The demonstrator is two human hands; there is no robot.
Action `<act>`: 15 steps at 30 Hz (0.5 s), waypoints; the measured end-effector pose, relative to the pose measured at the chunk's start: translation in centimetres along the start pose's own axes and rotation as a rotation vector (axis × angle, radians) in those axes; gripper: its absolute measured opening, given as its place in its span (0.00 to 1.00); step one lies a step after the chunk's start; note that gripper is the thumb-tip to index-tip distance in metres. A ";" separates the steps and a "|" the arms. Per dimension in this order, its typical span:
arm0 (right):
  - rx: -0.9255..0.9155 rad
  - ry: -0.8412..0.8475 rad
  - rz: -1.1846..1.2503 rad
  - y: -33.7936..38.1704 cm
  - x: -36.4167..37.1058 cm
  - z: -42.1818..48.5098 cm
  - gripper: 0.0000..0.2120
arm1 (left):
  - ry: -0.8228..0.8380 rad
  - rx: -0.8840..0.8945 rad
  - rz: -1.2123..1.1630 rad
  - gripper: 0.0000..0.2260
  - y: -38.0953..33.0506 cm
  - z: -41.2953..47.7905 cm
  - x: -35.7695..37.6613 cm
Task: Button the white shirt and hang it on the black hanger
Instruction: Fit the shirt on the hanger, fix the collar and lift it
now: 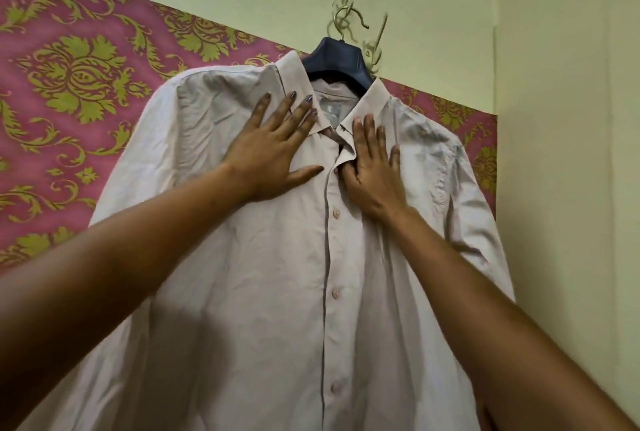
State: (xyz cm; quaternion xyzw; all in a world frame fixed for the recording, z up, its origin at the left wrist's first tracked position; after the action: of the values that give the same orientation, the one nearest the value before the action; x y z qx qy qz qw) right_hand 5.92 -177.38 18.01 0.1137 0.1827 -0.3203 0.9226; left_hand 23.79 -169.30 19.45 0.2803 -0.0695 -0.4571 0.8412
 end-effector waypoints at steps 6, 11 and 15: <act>-0.007 -0.047 0.024 -1.1 5.5 -9.0 0.33 | -0.027 -0.055 -0.054 0.41 -4.5 -5.8 1.6; -0.003 -0.016 0.032 -1.9 8.7 -15.8 0.33 | -0.002 -0.037 -0.144 0.37 -7.3 -10.1 2.0; -0.019 0.011 0.071 -1.1 8.9 -18.5 0.33 | 0.044 0.023 -0.188 0.32 -7.6 -12.8 1.2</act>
State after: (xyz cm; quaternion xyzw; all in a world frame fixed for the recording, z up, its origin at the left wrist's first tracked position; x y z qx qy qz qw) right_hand 6.85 -177.10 -2.50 0.1134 0.1868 -0.2849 0.9333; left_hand 23.66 -168.26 4.59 0.3051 -0.0294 -0.5270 0.7927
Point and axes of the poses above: each hand's wrist, its own z-axis towards the middle knuckle, its own x-axis out of the palm, y = z × x, the point moved 1 cm from there along z, towards the middle knuckle, and after that the axes turned 15 degrees about z, right-handed, at the moved point
